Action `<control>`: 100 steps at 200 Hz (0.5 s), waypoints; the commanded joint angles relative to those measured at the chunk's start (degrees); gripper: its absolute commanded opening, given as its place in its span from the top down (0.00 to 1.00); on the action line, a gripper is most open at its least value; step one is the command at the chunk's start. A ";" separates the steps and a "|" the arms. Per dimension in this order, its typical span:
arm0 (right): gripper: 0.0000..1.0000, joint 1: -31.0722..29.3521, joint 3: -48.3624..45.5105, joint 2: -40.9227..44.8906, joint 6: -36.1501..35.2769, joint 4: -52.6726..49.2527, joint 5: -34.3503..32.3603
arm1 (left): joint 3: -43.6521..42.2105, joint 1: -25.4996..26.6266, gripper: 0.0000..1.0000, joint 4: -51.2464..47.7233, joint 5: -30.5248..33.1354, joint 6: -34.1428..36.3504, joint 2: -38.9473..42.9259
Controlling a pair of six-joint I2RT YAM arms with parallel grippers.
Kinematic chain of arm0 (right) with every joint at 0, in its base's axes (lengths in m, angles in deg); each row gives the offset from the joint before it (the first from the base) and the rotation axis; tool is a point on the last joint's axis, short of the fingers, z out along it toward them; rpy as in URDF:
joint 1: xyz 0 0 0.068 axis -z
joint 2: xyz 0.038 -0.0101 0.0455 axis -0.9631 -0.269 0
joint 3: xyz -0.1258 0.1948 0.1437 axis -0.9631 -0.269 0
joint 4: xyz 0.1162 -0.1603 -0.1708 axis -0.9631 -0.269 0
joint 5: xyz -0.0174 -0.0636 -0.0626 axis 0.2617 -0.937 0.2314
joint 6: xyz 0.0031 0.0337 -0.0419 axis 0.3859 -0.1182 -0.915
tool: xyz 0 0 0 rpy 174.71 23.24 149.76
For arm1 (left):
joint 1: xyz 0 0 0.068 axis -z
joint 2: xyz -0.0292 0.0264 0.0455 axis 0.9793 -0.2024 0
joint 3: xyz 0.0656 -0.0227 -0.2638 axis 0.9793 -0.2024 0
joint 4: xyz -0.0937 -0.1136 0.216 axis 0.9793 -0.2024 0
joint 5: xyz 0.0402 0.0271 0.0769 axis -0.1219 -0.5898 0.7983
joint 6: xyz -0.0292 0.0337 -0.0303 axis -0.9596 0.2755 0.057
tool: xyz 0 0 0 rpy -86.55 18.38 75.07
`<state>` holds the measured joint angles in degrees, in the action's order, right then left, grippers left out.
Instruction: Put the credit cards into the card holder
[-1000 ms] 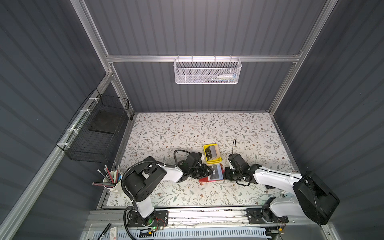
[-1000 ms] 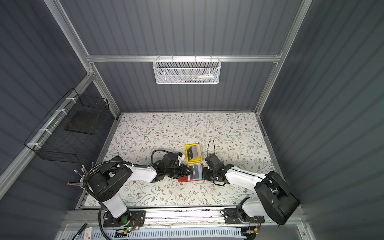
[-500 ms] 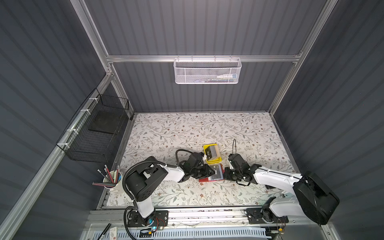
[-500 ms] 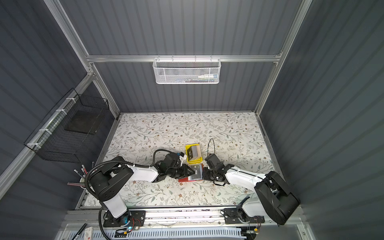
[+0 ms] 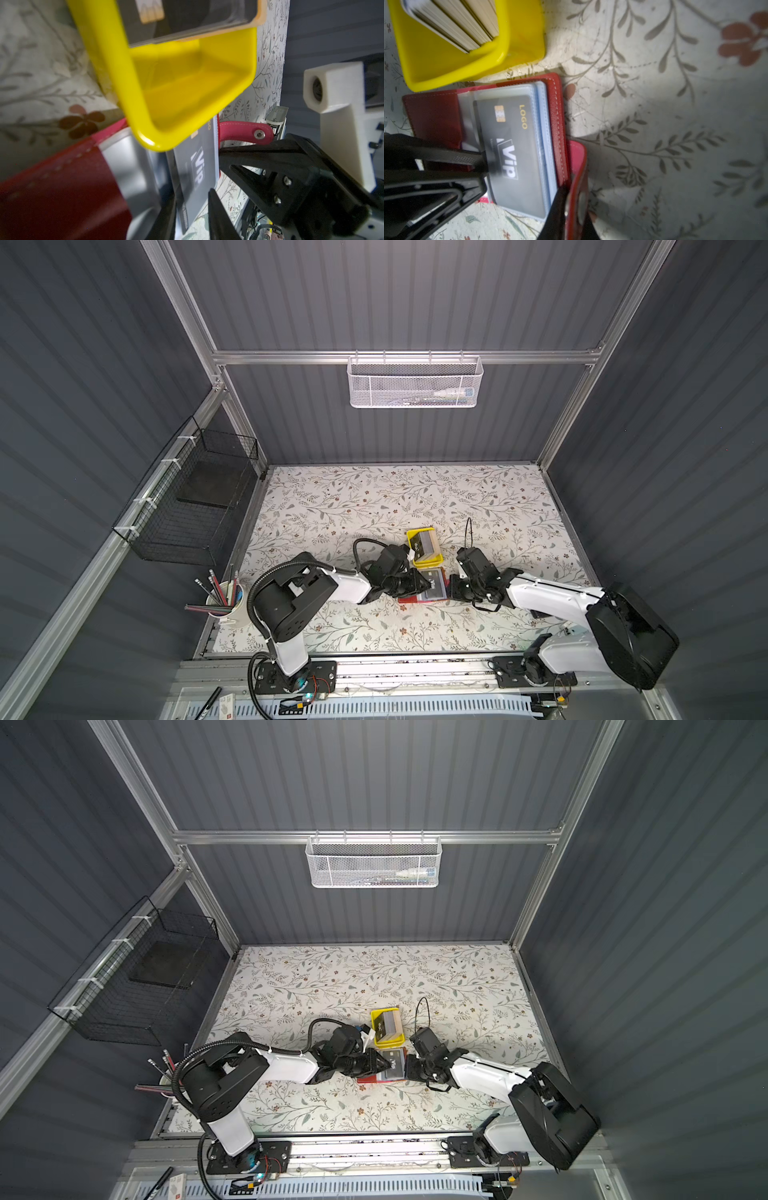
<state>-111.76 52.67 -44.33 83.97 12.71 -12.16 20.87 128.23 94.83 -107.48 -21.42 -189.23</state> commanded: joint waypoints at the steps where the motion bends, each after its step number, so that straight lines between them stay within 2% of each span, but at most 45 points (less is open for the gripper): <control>1: 0.89 -0.06 -0.08 -0.18 -0.39 -1.34 0.03 | 0.89 0.95 0.73 -0.16 -0.56 -0.32 -1.13; 100: 0.89 -0.15 0.18 0.33 -0.38 -1.61 -0.21 | -0.71 0.98 0.74 -2.03 1.45 0.08 0.20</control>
<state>-111.78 52.67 -44.33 83.97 12.71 -12.16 20.87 128.39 94.79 -106.83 -21.66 -189.23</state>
